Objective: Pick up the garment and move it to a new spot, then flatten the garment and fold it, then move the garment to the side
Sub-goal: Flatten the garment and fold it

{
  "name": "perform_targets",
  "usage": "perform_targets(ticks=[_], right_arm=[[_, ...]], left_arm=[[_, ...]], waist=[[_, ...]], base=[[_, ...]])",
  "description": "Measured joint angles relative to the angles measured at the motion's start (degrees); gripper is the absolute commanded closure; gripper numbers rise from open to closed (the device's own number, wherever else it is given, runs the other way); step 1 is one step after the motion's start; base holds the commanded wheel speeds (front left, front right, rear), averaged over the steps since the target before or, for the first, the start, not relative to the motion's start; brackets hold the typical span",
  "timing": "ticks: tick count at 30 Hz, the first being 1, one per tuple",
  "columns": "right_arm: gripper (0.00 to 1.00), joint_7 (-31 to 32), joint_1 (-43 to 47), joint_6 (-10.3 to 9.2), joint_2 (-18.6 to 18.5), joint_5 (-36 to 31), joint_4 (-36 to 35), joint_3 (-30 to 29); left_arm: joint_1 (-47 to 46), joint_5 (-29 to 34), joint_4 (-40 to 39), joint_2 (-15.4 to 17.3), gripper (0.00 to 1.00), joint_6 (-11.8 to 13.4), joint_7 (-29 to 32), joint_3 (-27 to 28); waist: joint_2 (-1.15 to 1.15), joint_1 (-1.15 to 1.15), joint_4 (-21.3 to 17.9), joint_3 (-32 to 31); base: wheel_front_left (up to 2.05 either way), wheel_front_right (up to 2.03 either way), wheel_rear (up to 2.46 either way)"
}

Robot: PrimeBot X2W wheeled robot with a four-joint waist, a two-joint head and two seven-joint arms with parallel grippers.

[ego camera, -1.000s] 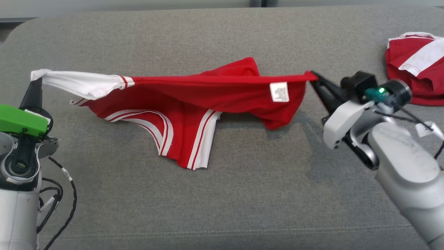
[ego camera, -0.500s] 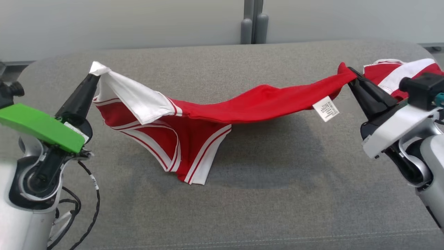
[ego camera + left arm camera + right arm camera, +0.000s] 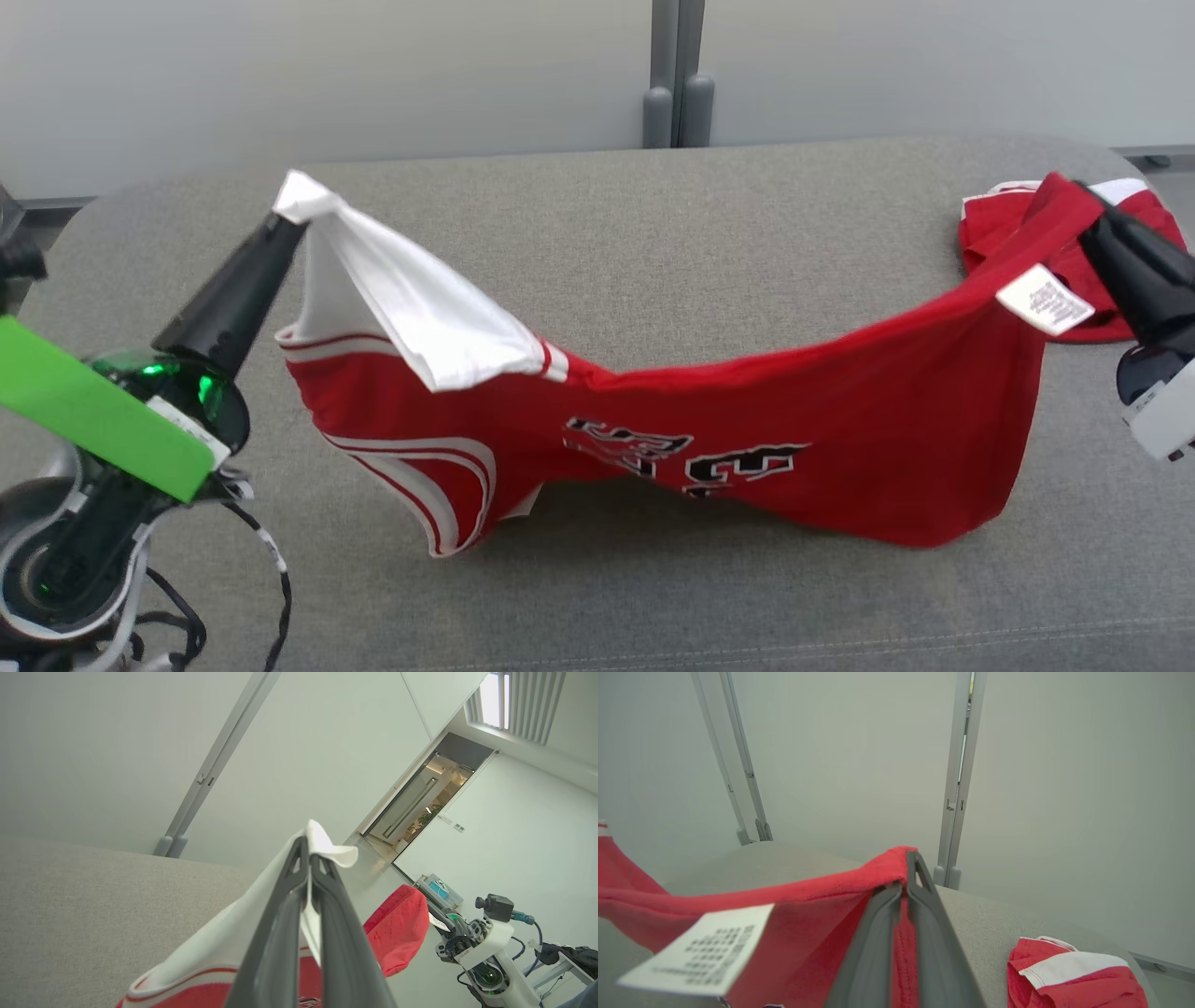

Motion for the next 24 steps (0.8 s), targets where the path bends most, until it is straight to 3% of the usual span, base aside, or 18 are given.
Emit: perform_targets(ticks=[9, 11, 16, 18, 22, 23, 24], right_arm=[[1.00, 6.02, 0.79, 0.11, 1.15, 3.24, 4.95, 4.15], [1.00, 8.16, -0.76, 1.01, 1.51, 3.04, 6.60, 6.88], [1.00, 11.59, -11.08, 1.33, 7.86, 4.33, 11.77, 10.66], [1.00, 13.27, -17.63, 0.16, 10.93, 4.86, 14.60, 10.71], [1.00, 14.17, -33.08, -5.14, 16.28, 1.89, 18.58, 8.58], [1.00, 14.17, -33.08, -5.14, 16.28, 1.89, 18.58, 8.58], [1.00, 13.92, -36.98, -6.54, 17.00, 0.89, 19.42, 7.35]], left_arm=[[2.53, -1.45, 13.95, -1.93, 1.00, 0.07, 4.02, -4.79], [1.44, -0.65, 18.97, -2.60, 1.00, 0.05, 4.59, -5.58], [-6.33, 4.58, 30.83, -3.32, 1.00, 0.05, 4.61, -5.25], [-12.02, 5.97, 34.44, -4.46, 1.00, 0.05, 4.27, -3.94], [-25.03, 10.23, 38.38, -7.01, 1.00, 0.05, 0.87, -1.52], [-25.03, 10.23, 38.38, -7.01, 1.00, 0.05, 0.87, -1.52], [-28.76, 11.71, 39.10, -7.91, 1.00, 0.05, -0.45, -1.11]], waist=[[0.00, 0.00, 0.46, 6.49], [0.00, 0.00, 0.65, 8.07], [0.00, 0.00, 0.99, 12.05], [0.00, 0.00, 1.01, 13.67], [0.00, 0.00, 0.95, 16.95], [0.00, 0.00, 0.95, 16.95], [0.00, 0.00, 0.94, 17.76]], base=[[0.00, 0.00, 0.00], [0.00, 0.00, 0.00], [0.00, 0.00, 0.00], [0.00, 0.00, 0.00], [0.00, 0.00, 0.00], [0.00, 0.00, 0.00], [0.00, 0.00, 0.00]])
